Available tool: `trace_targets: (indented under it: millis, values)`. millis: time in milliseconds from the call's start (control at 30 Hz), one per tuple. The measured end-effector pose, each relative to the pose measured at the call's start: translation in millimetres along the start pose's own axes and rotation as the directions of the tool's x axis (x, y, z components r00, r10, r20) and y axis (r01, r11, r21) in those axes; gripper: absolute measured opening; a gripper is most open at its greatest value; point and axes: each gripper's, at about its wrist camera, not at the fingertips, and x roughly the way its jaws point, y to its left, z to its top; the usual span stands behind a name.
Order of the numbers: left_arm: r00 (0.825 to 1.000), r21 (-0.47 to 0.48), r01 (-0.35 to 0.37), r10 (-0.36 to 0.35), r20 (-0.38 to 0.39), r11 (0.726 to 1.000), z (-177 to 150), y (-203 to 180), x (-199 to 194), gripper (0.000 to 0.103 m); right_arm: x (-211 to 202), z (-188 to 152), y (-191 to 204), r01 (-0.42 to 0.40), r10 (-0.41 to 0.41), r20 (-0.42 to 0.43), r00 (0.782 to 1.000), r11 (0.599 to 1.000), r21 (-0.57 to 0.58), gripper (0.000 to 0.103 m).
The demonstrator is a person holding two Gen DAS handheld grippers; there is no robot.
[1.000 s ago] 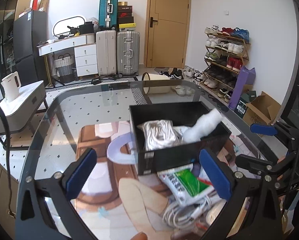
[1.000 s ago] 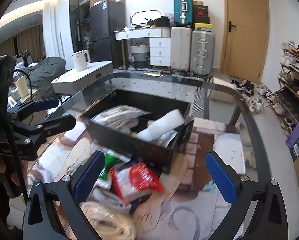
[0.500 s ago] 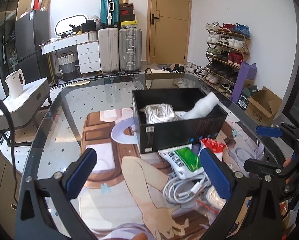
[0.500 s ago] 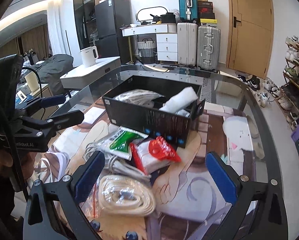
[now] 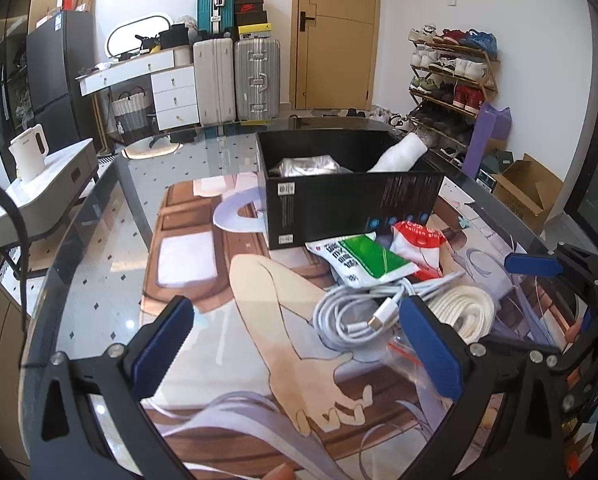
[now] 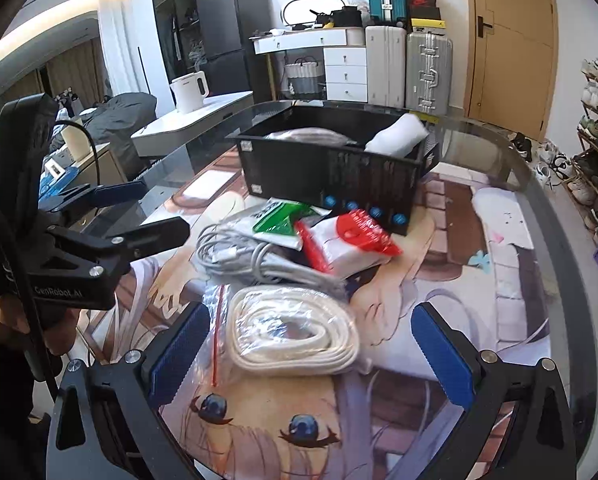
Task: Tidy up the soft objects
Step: 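Move both grippers back toward the remaining items beside the box, then close the right gripper on the clear bag of coiled white rope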
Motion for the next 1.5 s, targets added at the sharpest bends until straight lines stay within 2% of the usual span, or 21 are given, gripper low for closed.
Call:
trace_targets:
  millis: [267, 633, 1000, 1067, 1133, 1233, 1500]
  values:
    - [1.000, 0.004, -0.002, 0.002, -0.005, 1.000, -7, 1, -1, 0.103, 14, -5, 11, -0.019, 0.018, -0.039, 0.999, 1.000, -0.024, 0.102]
    - [0.999, 0.002, -0.007, 0.007, -0.031, 1.000, -10, 9, 7, 0.103, 42, -5, 14, -0.015, 0.010, -0.137, 0.990, 0.999, -0.036, 0.102]
    - [0.999, -0.004, -0.011, 0.010, -0.042, 1.000, -10, 11, 14, 0.103, 46, -9, 20, 0.007, -0.018, -0.127, 0.992, 0.996, -0.092, 0.102]
    - [0.999, -0.003, -0.010, 0.010, -0.045, 1.000, -10, 11, 15, 0.103, 45, -9, 20, 0.007, -0.019, -0.124, 0.992, 0.996, -0.094, 0.099]
    - [0.999, 0.000, -0.006, 0.006, -0.046, 1.000, -10, 11, 15, 0.103, 43, -9, 22, 0.000, -0.013, -0.118, 0.993, 0.994, -0.105, 0.088]
    - [0.999, -0.001, -0.002, 0.002, -0.046, 1.000, -9, 10, 16, 0.103, 40, -10, 21, -0.005, -0.007, -0.111, 0.994, 0.994, -0.108, 0.079]
    - [0.999, -0.002, -0.002, 0.002, -0.049, 1.000, -9, 8, 16, 0.103, 27, -19, 17, -0.029, 0.021, -0.079, 0.997, 0.995, -0.094, 0.070]
